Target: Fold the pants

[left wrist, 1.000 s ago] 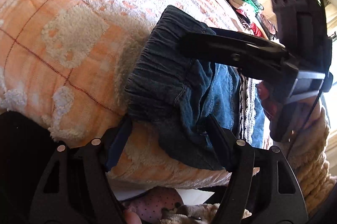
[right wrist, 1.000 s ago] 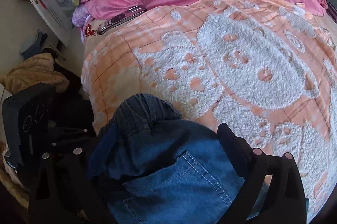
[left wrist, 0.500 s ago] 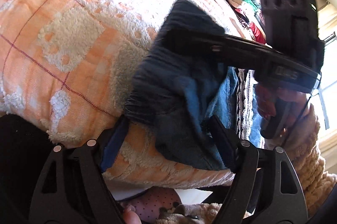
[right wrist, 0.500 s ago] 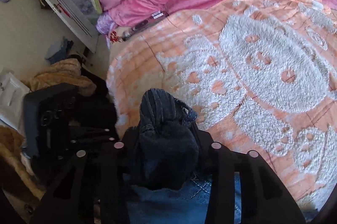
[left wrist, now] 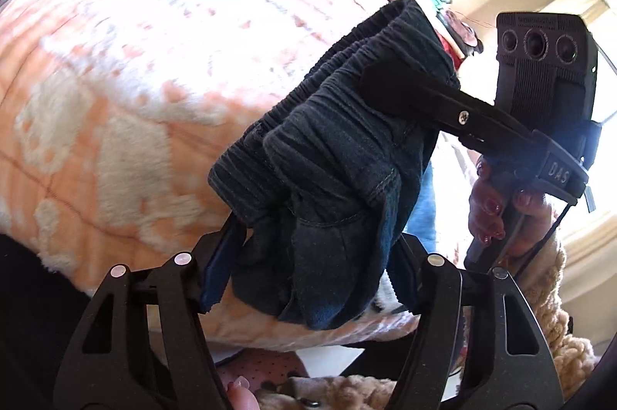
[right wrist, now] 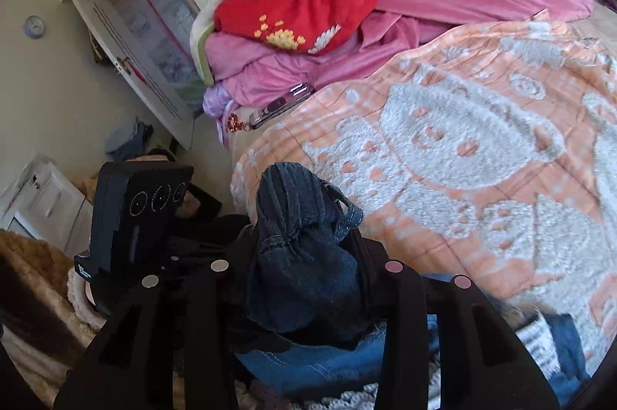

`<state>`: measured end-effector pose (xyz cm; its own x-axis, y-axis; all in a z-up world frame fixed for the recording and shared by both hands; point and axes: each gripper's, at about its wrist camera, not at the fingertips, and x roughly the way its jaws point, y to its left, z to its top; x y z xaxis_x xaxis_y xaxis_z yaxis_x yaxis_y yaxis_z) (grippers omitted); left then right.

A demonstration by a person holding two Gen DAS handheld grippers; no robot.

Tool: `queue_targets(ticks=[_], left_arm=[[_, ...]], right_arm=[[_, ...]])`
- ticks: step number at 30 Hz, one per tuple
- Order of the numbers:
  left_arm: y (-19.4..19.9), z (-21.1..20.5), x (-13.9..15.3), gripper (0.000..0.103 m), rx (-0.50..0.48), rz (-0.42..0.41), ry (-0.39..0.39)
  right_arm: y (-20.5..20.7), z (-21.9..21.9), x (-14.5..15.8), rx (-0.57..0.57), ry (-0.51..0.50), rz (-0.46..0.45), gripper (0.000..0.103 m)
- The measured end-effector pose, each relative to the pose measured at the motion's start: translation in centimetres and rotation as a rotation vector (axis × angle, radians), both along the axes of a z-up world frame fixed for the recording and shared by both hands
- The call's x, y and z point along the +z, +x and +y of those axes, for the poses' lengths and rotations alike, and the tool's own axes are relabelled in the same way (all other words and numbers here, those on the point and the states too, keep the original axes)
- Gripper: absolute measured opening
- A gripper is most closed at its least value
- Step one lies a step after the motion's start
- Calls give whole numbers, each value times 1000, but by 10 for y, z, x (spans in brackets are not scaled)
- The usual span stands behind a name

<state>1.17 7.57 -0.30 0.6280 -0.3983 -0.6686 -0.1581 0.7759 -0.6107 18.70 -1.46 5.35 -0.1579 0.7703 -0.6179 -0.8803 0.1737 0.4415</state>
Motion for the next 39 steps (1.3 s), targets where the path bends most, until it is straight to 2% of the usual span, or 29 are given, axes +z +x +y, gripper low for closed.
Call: queue_targets(ticks=[10, 15, 16, 17, 19, 22, 26, 30, 32, 34, 37, 39], left_arm=[[22, -55, 15, 59, -88, -14, 56], [30, -70, 14, 59, -105, -5, 72], [31, -72, 14, 59, -107, -9, 71], [31, -74, 14, 60, -107, -15, 69], [32, -79, 15, 60, -124, -34, 53], [34, -93, 11, 60, -197, -42, 48], [34, -118, 1, 60, -304, -25, 46], [34, -148, -10, 63, -395, -2, 64], [34, -155, -14, 64, -407, 5, 99], [32, -156, -14, 64, -410, 1, 101], [22, -156, -10, 65, -414, -11, 100], [21, -155, -6, 65, -406, -17, 104]], right_arm=[[13, -58, 11, -77, 39, -29, 37], [18, -81, 7, -107, 50, -32, 41], [19, -87, 6, -120, 54, -28, 49], [21, -95, 5, -142, 66, -15, 61], [28, -117, 4, -205, 110, 31, 73], [33, -149, 0, -298, 134, 50, 76], [32, -180, -10, -417, 62, 21, 77], [16, -191, -19, -467, -17, -26, 77], [7, -195, -27, -468, -58, -41, 77], [1, -193, -39, -478, -144, -64, 77], [-4, -194, -56, -514, -282, -163, 76], [-1, -201, -63, -537, -282, -143, 76]])
